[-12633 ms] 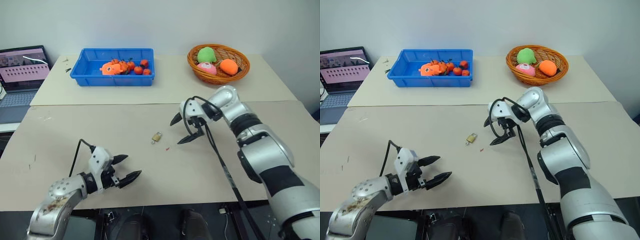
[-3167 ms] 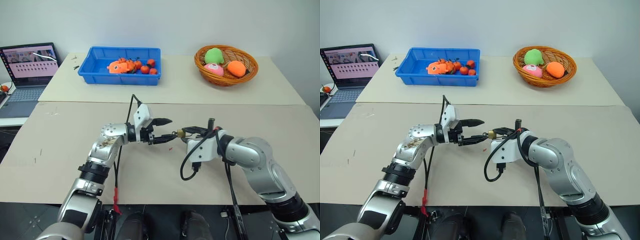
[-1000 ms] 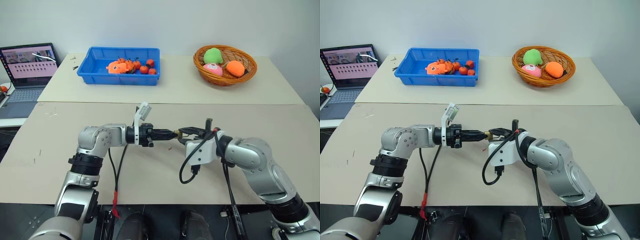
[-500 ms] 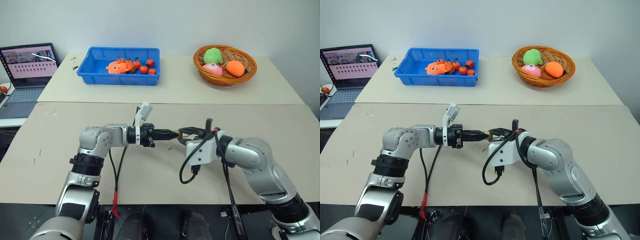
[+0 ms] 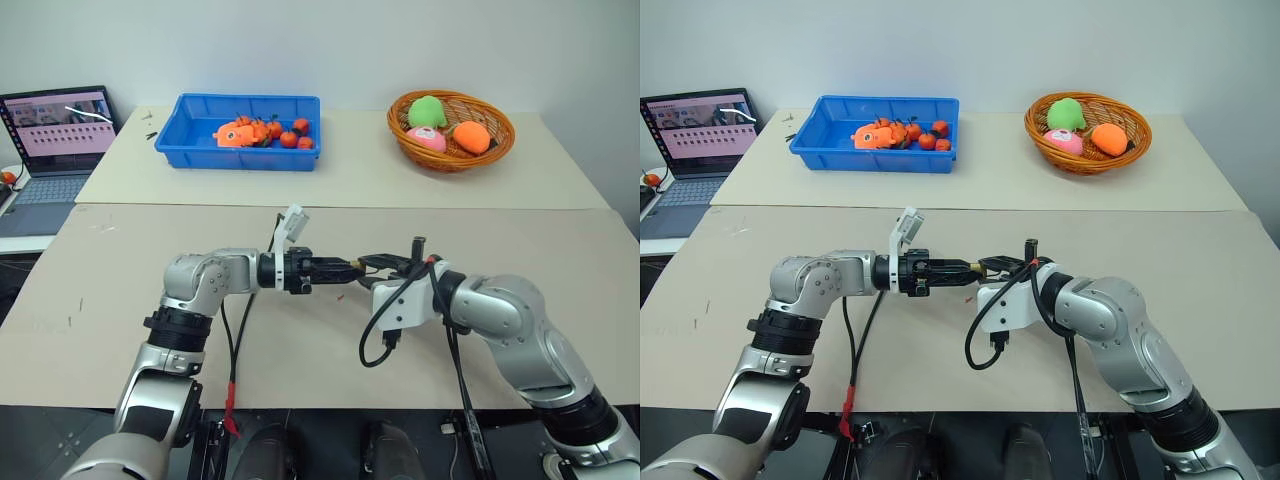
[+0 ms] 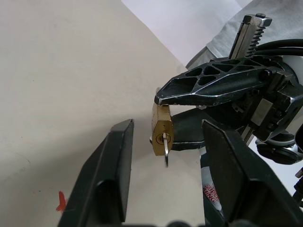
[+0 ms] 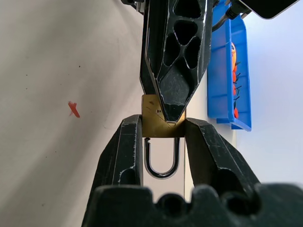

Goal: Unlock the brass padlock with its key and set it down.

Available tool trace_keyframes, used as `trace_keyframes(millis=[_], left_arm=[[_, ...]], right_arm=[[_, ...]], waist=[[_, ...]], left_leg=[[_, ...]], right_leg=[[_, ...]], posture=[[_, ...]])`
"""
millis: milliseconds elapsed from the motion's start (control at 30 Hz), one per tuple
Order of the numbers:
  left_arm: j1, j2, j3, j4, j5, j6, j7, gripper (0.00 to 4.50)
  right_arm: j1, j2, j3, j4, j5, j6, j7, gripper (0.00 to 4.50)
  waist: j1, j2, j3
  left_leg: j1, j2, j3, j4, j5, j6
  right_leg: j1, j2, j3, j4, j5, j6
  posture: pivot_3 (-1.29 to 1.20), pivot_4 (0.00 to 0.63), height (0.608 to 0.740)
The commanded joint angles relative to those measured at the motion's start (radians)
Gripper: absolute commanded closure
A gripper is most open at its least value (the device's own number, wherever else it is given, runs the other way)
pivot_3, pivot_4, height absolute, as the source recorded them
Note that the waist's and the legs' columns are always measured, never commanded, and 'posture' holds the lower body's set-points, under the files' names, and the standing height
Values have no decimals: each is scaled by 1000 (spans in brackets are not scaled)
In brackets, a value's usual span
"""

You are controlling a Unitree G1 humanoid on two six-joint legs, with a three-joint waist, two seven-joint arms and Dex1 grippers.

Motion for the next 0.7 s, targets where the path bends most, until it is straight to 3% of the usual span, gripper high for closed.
trace_keyframes(millis=[33,500,533,700], left_arm=[[-10,-6,4,-22,-8,-16,-7,2273],[-17,-29,21,-2,-9,-17,10,2273],[-17,-30,22,-1,-9,-18,11,2782],[-21,-32,29,4,-10,-18,16,4390]], right_arm=[[-12,0,-15,-28,-1,-3,-7,3563],[-10,-2,-18,-34,0,-3,-6,3563],[-9,-2,-19,-33,1,-4,-7,3563],[-9,-3,-18,-30,1,-7,-8,3563]], waist=[[0,0,0],[0,0,0],[0,0,0],[0,0,0]], left_leg=[[0,0,0,0,0,0],[0,0,0,0,0,0],[0,0,0,0,0,0],[0,0,0,0,0,0]], right_leg=[[0,0,0,0,0,0],[0,0,0,0,0,0],[0,0,0,0,0,0],[0,0,0,0,0,0]], posture=[[0,150,692],[0,150,692],[0,150,692],[0,150,692]])
